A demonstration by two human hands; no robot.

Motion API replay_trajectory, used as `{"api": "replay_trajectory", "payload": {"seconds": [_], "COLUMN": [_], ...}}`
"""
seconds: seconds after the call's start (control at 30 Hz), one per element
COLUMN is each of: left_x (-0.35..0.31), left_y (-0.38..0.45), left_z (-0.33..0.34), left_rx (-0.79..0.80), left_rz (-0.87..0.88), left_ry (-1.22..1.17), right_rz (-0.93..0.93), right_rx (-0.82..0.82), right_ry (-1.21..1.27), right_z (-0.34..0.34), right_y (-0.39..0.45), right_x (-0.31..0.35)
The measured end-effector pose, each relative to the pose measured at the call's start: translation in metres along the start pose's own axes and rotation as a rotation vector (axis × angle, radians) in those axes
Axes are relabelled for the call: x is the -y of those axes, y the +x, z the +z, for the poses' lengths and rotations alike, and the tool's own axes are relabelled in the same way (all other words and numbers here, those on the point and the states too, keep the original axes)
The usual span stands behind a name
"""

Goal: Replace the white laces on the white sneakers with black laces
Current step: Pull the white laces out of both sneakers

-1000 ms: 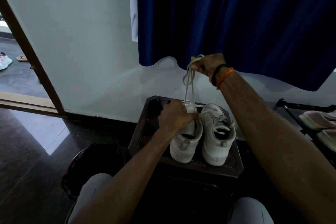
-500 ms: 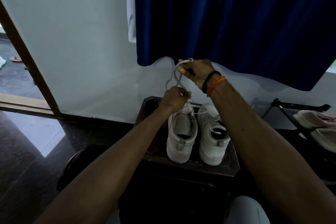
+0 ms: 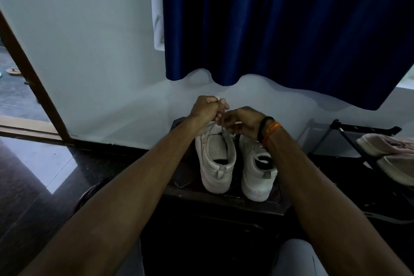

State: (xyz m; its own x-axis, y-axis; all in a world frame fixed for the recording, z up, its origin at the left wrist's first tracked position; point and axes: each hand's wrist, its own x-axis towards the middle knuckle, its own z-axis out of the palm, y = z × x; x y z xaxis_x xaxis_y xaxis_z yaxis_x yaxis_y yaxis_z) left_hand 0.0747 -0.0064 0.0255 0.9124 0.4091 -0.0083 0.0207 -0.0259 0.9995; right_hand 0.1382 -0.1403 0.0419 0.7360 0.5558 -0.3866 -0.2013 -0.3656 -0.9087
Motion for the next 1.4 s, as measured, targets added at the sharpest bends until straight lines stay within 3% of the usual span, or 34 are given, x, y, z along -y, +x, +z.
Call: {"api": "replay_trajectory", "payload": {"seconds": [0.1,0.3,0.4,0.47,0.57,0.63,0.87,1.1,1.23,1.4], "left_x": [-0.003,-0.005,0.002,0.009,0.026,0.035,0.032,0.023,0.026,0.022], "left_y": [-0.002,-0.003,-0.008,-0.018,-0.035,-0.045,-0.062,-0.077,-0.074,-0.064], "left_z": [0.003,0.003,0.004,0.005,0.008,0.013,0.026,0.019,0.016,0.008], "left_rx": [0.022,0.046,0.067,0.018,-0.129,-0.138,-0.116,-0.096,-0.075,-0.029], "left_rz": [0.034,0.126,0.023,-0.065,-0.041,-0.031,0.043,0.059,0.069,0.010], "left_ry": [0.028,0.044,0.088,0.212,0.358,0.447,0.685,0.658,0.646,0.595], "right_rz": [-0.076,-0.199,-0.188,-0.193,-0.279,-0.281,-0.335,-0.449,-0.538,-0.534], "right_rx": [0.009,-0.156,-0.261,-0.317,-0.400,-0.439,-0.496,-0.572,-0.599,-0.430], "right_ry": [-0.126,-0.429,-0.522,-0.585,-0.736,-0.759,-0.604,-0.174,-0.058,0.041], "right_z": [0.007,0.010,0.006,0.001,-0.001,0.001,0.000,-0.007,-0.004,0.011], "right_y": [0.000,0.006,0.007,0.006,0.010,0.010,0.013,0.010,0.005,0.009], "right_x": [-0.008,-0.018,-0.015,-0.012,-0.012,-0.012,-0.001,0.046,0.067,0.052]}}
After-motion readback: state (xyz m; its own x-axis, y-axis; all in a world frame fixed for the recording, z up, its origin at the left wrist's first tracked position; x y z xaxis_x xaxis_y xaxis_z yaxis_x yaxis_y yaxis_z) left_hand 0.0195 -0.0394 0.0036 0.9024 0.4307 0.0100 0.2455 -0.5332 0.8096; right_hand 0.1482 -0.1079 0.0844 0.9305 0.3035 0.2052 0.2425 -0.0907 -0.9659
